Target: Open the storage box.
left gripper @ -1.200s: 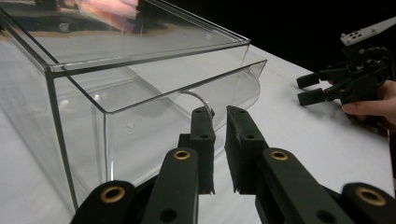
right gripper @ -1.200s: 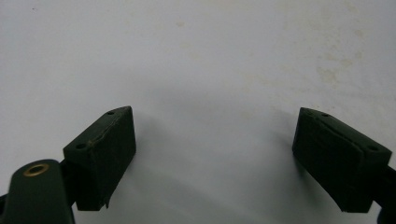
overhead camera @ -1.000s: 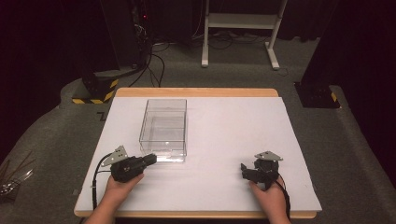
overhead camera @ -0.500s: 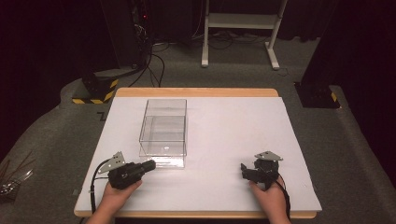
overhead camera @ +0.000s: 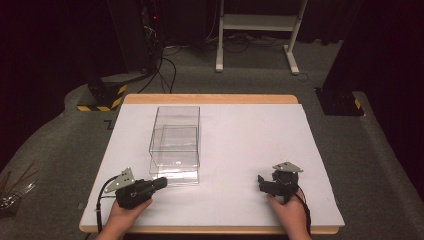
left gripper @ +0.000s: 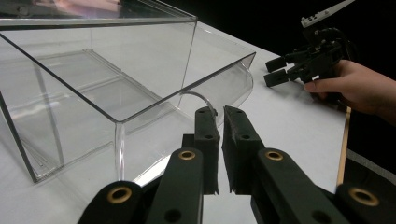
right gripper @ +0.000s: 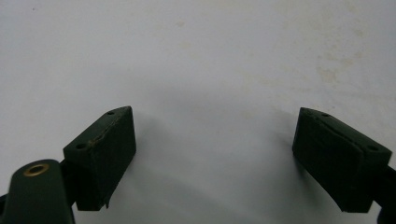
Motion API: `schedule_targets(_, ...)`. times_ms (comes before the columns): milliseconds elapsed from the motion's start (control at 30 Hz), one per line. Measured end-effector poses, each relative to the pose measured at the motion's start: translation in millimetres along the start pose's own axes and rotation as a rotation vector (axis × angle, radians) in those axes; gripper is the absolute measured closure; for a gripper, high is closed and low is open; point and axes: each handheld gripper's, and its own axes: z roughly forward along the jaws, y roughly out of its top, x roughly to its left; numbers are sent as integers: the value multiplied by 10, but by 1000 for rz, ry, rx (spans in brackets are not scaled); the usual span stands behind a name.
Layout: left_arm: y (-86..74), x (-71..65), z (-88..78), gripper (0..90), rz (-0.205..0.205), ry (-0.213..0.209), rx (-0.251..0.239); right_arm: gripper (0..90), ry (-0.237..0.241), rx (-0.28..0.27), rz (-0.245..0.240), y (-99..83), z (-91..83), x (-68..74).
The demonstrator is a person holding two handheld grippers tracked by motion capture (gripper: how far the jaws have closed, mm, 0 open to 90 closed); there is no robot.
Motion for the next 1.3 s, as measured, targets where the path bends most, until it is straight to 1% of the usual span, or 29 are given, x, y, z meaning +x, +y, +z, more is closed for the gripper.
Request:
schedule_targets(267,-13,-18,-56,850,0,-14,16,135,0,0,0,0,0,0)
schedule_targets(433,-35,-93,-96,853,9,-28,18,135,0,0,0,0,0,0)
schedule_targets(500,-54,-150,-117,856,27,-38,27,134,-1,0,0,0,0,1)
schedule_targets(600,-72,-177,-147,857,29,-42,28,135,-1,0,0,0,-1,1)
schedule_targets(667,-91,-187,-186,856,25,-43,26,135,-1,0,0,0,-1,1)
schedule_targets(700,-100,-188,-208,856,17,-46,22,135,-1,0,0,0,-1,1)
schedule_targets(767,-127,-198,-268,855,14,-48,20,135,-1,0,0,0,-1,1)
schedule_targets(967,-189,-238,-363,855,12,-58,16,135,-1,0,0,0,-1,1)
schedule_targets(1133,-222,-275,-377,856,9,-68,15,135,-1,0,0,-1,-2,2)
schedule_targets(1167,-224,-287,-382,856,11,-76,14,135,-1,0,0,-1,-2,2)
schedule_targets(1300,-229,-303,-388,857,14,-78,14,135,-1,0,-1,-1,-2,1)
